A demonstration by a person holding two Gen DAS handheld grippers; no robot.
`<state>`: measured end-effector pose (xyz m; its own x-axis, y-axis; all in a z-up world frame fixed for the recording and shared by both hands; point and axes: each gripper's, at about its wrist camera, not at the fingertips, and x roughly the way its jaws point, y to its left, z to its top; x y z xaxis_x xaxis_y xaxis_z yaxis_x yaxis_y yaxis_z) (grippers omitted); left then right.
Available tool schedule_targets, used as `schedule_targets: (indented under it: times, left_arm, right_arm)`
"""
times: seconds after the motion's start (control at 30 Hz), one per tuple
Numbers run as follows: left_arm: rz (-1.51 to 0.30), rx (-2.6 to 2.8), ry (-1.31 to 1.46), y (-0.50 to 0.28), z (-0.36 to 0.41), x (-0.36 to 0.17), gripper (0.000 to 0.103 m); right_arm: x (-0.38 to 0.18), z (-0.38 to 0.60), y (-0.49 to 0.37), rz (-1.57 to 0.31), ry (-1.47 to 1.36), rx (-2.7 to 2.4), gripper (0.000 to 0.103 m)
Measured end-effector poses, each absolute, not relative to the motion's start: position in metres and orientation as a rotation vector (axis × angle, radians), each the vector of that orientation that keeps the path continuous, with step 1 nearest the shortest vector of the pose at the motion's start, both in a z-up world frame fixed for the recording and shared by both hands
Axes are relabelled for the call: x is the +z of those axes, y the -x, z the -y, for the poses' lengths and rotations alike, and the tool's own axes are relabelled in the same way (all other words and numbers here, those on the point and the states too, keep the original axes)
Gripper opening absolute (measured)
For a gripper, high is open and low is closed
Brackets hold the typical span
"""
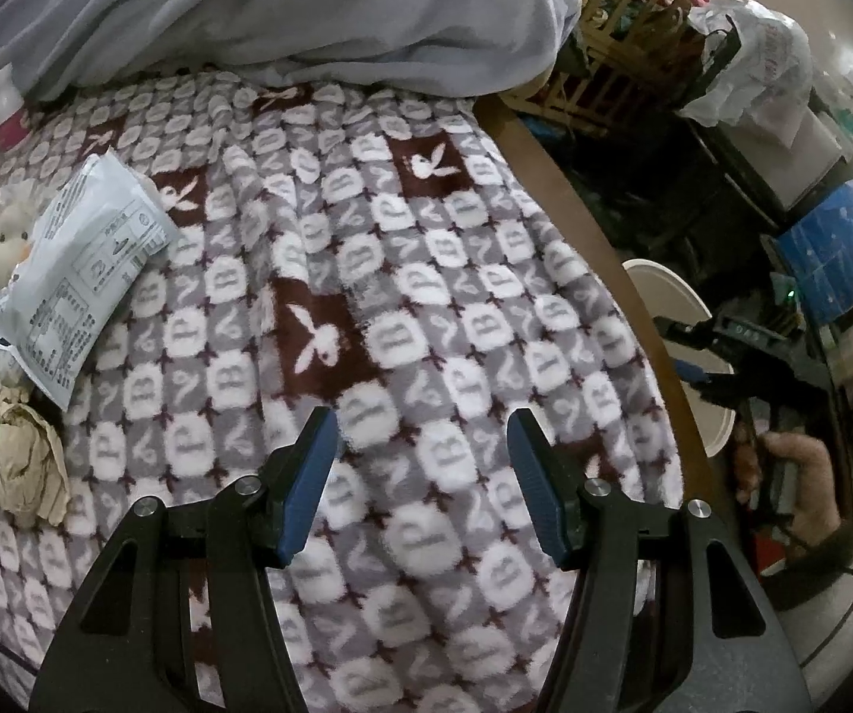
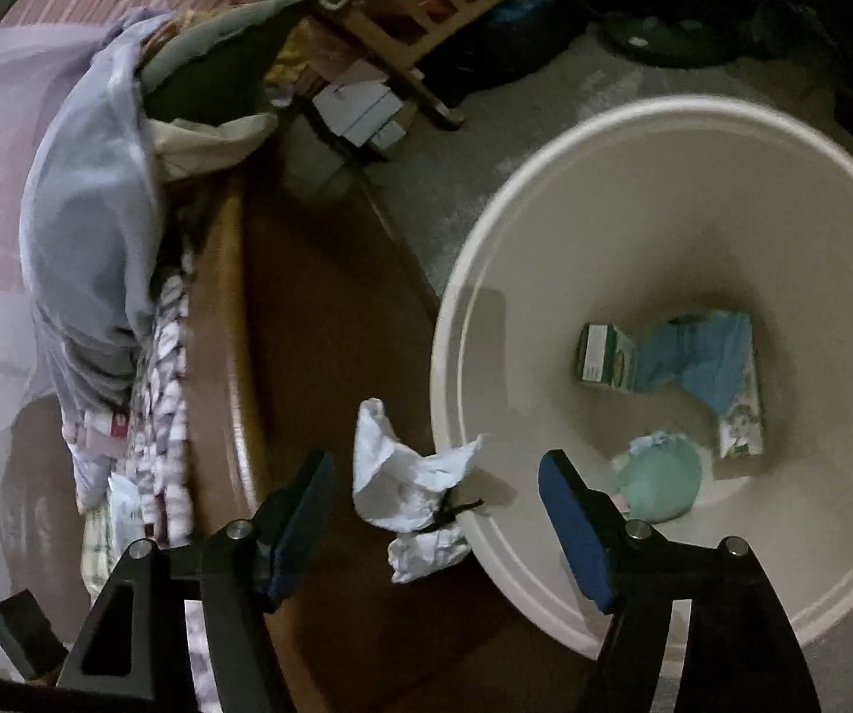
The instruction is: Collect trash
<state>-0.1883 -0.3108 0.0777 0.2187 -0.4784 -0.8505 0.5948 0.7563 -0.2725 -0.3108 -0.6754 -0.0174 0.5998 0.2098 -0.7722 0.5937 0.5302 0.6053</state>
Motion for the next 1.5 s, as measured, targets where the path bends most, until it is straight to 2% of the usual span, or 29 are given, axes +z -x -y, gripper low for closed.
schedule_targets:
  times: [0.2, 0.23, 0.27, 0.33, 0.73, 0.8, 0.83, 0.87, 1.03, 1.1, 1.13, 1.4, 1.5]
  left_arm:
    - [-1.137, -0.731, -0.119, 0.183, 0.31, 0.073, 0.058]
    - [-1.139, -0.729, -0.118, 0.183, 0.31, 0.072, 0.058]
    - [-1.141, -0.728, -0.119, 0.183, 0.31, 0.071, 0.058]
    - [-1.144, -0.726, -0.124, 0.184, 0.311, 0.07, 0.058]
    - [-1.112, -0.731, -0.136, 0.189, 0.31, 0.078, 0.058]
    - [-1.095, -0.722, -0.133, 0.19, 0.305, 0.083, 0.058]
    - [-1.085, -0.715, -0.134, 0.19, 0.302, 0.086, 0.058]
    - [-1.079, -0.708, -0.135, 0.189, 0.299, 0.087, 0.058]
    - [-1.041, -0.629, -0.177, 0.185, 0.276, 0.092, 0.058]
    - [-1.023, -0.595, -0.184, 0.182, 0.264, 0.095, 0.058]
    - [-1.018, -0.582, -0.186, 0.18, 0.259, 0.096, 0.058]
    - [-0.987, -0.501, -0.168, 0.165, 0.204, 0.101, 0.058]
    - [-1.0, -0.492, -0.116, 0.157, 0.177, 0.1, 0.058]
  right_arm:
    - [-0.039, 0.666, 0.298, -0.969, -1.015, -0.212, 0.042]
    - [-0.038, 0.666, 0.299, -0.965, -1.005, -0.222, 0.029]
    - [-0.034, 0.667, 0.299, -0.953, -0.975, -0.243, 0.021]
    - [-0.031, 0.665, 0.297, -0.968, -0.933, -0.241, 0.012]
    - [0.019, 0.655, 0.307, -0.925, -0.837, -0.215, 0.012]
    - [0.036, 0.643, 0.307, -0.955, -0.766, -0.24, 0.022]
    - [0.046, 0.636, 0.308, -0.95, -0.724, -0.248, 0.04]
    - [0.055, 0.628, 0.309, -0.935, -0.682, -0.249, 0.051]
    - [0.096, 0.575, 0.303, -0.907, -0.488, -0.219, 0.054]
    - [0.105, 0.553, 0.295, -0.899, -0.437, -0.214, 0.059]
    - [0.108, 0.543, 0.291, -0.897, -0.416, -0.21, 0.063]
    - [0.111, 0.464, 0.248, -0.908, -0.323, -0.138, 0.066]
    - [0.107, 0.437, 0.23, -0.936, -0.296, -0.108, 0.07]
